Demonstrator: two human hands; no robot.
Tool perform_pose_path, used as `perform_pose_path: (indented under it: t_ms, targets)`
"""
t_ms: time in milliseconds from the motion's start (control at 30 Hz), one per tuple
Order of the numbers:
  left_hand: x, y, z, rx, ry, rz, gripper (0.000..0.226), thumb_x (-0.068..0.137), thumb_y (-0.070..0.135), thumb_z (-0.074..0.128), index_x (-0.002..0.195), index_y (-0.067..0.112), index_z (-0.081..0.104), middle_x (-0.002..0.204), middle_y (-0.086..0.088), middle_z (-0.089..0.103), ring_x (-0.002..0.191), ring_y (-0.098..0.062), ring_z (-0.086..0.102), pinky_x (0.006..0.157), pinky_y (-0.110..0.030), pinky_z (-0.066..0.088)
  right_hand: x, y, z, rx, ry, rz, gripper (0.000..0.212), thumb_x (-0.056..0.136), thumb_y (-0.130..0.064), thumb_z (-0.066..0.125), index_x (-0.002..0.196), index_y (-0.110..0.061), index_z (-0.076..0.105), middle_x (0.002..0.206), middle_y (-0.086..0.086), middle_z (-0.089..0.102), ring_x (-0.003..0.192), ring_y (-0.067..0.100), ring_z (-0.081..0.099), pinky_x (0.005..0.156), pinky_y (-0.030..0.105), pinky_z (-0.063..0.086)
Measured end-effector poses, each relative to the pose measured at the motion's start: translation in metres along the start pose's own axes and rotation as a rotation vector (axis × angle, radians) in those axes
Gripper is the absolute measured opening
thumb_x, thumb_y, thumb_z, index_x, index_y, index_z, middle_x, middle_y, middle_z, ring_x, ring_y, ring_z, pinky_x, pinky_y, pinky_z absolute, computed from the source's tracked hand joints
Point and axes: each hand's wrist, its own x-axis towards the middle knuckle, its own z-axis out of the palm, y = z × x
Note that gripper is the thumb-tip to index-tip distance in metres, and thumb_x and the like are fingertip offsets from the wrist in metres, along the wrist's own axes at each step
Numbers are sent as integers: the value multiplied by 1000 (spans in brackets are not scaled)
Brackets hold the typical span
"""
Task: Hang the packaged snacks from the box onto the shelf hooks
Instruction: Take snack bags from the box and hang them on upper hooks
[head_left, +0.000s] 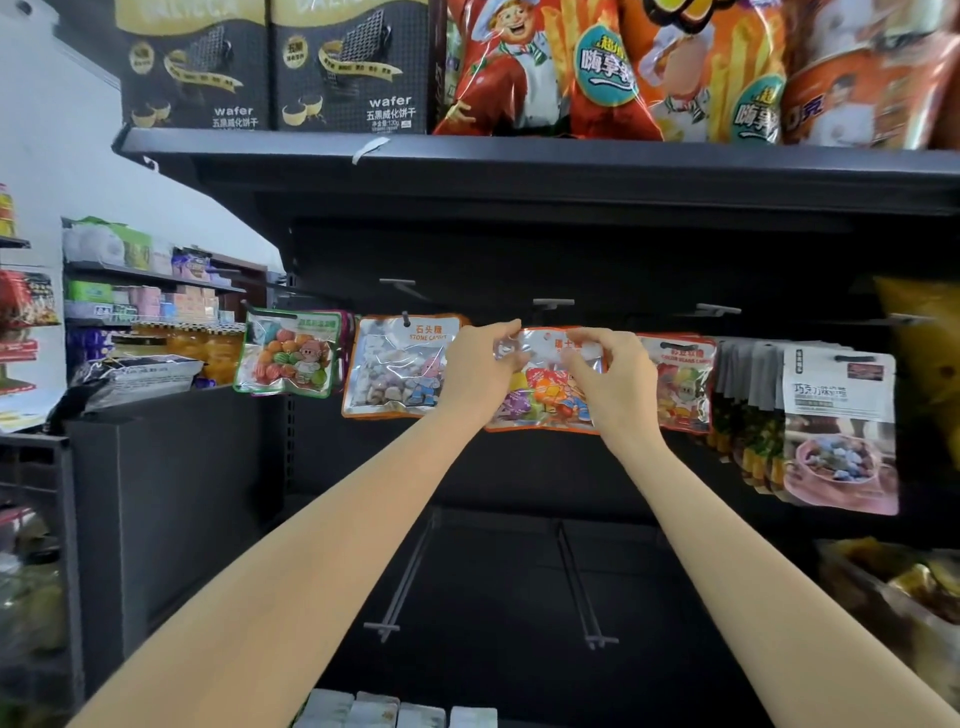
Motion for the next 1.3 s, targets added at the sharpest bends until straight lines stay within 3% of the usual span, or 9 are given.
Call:
perform_pose_path:
  t_ms: [167,300,567,633,767,900,1000,1100,1300]
  targets:
    - [0,-5,3,31,-18,-33,46,94,18,55,139,15,45,142,-8,46,128,-22,46,104,-31,37,-2,2,2,-31,-35,-8,37,89,-23,64,124,-13,60,125,5,55,115,13,48,92,19,35]
    - [5,-6,9,166,-49,4,43,96,19,51,138,13,45,139,-13,40,125,-24,44,99,-24,35,-1,4,7,-27,-114,39,55,86,-29,68,136,-14,50,132,5,40,122,16,40,94,19,33]
    - [14,-17,31,445,-227,2,59,89,12,60,140,11,31,144,-17,26,125,-32,43,106,-39,40,0,20,19,-475,-267,-128,77,89,-28,64,150,-18,19,156,10,-7,145,28,-4,116,39,18]
    - [17,-15,33,483,-229,-6,61,89,13,60,141,9,30,148,-19,23,128,-33,41,108,-40,38,5,25,25,-570,-231,-192,76,86,-29,67,149,-14,26,159,6,-4,146,26,-4,117,38,16]
    - [22,-12,33,589,-230,-20,78,86,19,65,148,11,18,155,-18,9,136,-34,30,112,-43,31,13,27,35,-604,-265,-171,66,85,-30,69,140,-7,41,155,5,20,141,22,21,115,35,27]
    - [21,-9,31,743,-226,27,95,83,27,69,151,14,4,157,-15,-13,144,-36,6,115,-50,22,13,24,39,-551,-254,-132,75,86,-24,68,147,-8,28,156,5,18,142,23,22,113,34,28]
    - [15,-5,27,785,-172,151,76,85,20,66,146,7,23,157,-15,0,144,-31,10,115,-45,24,4,21,38,-511,-196,-161,67,87,-20,68,144,-8,35,156,6,22,141,22,25,109,34,35]
    - [7,0,19,752,-94,260,52,89,17,61,136,6,42,147,-13,29,137,-24,28,109,-36,34,-7,15,32,-443,-123,-211,37,88,-9,63,125,-9,57,138,9,45,124,22,41,97,34,48]
    - [-17,2,-25,688,72,389,34,93,16,53,126,11,49,124,-6,49,114,-18,46,88,-28,44,-26,-25,30,-243,-102,-260,14,91,-9,50,101,-11,60,101,1,57,93,13,50,76,26,45]
